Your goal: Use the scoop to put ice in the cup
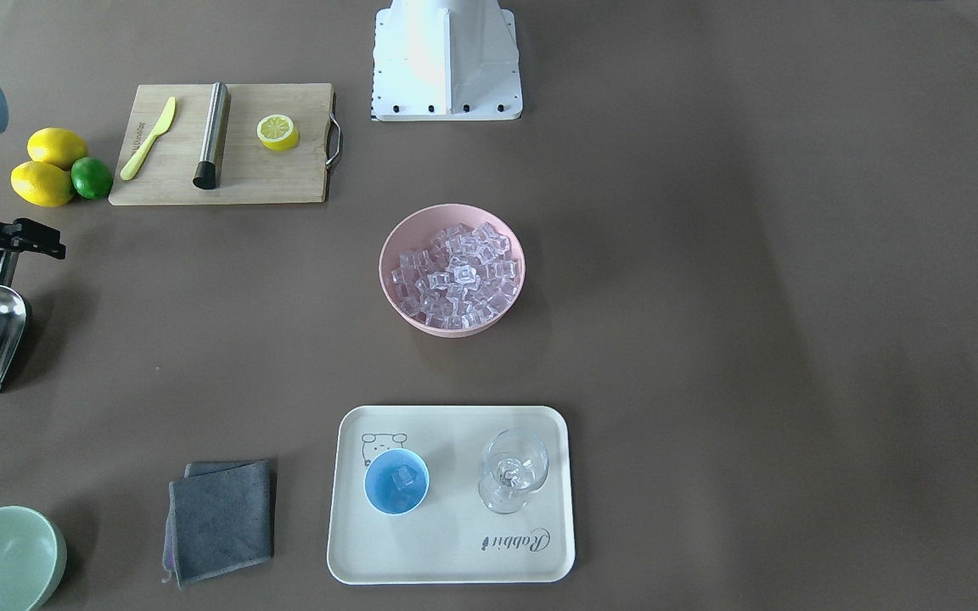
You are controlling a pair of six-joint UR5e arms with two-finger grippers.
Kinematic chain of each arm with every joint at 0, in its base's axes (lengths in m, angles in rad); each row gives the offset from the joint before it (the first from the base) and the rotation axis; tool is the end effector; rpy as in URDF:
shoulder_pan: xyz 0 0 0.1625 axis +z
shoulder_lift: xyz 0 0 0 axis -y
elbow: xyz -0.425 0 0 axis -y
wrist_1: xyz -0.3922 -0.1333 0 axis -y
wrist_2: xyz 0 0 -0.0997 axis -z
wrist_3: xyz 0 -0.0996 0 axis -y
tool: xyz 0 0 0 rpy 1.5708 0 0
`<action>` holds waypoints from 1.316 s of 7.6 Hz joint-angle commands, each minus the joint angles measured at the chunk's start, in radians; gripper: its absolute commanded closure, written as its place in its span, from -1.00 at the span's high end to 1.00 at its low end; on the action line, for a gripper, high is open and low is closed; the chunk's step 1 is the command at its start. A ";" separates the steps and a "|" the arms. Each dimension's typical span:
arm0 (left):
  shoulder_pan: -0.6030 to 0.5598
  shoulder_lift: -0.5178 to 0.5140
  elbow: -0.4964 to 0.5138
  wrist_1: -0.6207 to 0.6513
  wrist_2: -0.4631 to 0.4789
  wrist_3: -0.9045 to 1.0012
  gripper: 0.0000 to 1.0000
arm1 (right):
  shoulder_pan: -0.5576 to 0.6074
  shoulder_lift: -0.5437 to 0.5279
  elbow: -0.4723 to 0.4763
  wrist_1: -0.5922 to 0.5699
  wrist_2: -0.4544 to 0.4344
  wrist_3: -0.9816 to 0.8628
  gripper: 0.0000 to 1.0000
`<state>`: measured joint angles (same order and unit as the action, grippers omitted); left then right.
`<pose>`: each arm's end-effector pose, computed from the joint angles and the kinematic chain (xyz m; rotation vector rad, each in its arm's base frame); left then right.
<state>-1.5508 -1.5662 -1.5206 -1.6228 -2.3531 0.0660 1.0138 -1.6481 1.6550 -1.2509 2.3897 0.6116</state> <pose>-0.0533 -0.4903 0.6799 0.0154 0.7824 0.0805 -0.2000 -0.4357 0.6159 -0.1904 -0.8464 -0.0826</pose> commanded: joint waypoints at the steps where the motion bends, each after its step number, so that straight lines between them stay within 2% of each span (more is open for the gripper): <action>1: 0.000 0.000 0.000 0.000 0.000 -0.003 0.96 | 0.061 -0.001 0.131 -0.167 0.008 -0.001 1.00; 2: 0.001 0.000 0.000 0.000 0.000 -0.003 0.96 | 0.112 -0.005 0.187 -0.204 -0.004 -0.009 1.00; 3: 0.001 0.000 -0.001 0.001 -0.002 -0.003 0.96 | 0.191 -0.002 0.204 -0.253 -0.004 -0.059 1.00; 4: 0.001 0.000 -0.001 0.001 -0.002 -0.003 0.96 | 0.294 0.017 0.213 -0.362 -0.004 -0.237 1.00; 5: 0.003 -0.002 -0.001 0.001 -0.002 -0.003 0.96 | 0.430 0.060 0.216 -0.533 -0.007 -0.454 1.00; 6: 0.003 -0.002 -0.001 0.001 -0.002 -0.003 0.96 | 0.548 0.109 0.201 -0.673 -0.050 -0.669 1.00; 7: 0.003 0.000 0.002 0.000 -0.002 -0.003 0.96 | 0.624 0.120 0.195 -0.740 -0.096 -0.842 1.00; 8: 0.003 -0.002 0.000 0.001 -0.002 -0.003 0.96 | 0.653 0.091 0.162 -0.737 -0.089 -0.896 1.00; 10: 0.003 -0.002 0.002 0.000 -0.002 -0.003 0.96 | 0.651 0.076 0.070 -0.673 -0.078 -0.885 1.00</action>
<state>-1.5478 -1.5670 -1.5200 -1.6224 -2.3547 0.0629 1.6509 -1.5628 1.7988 -1.9668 2.3064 -0.2502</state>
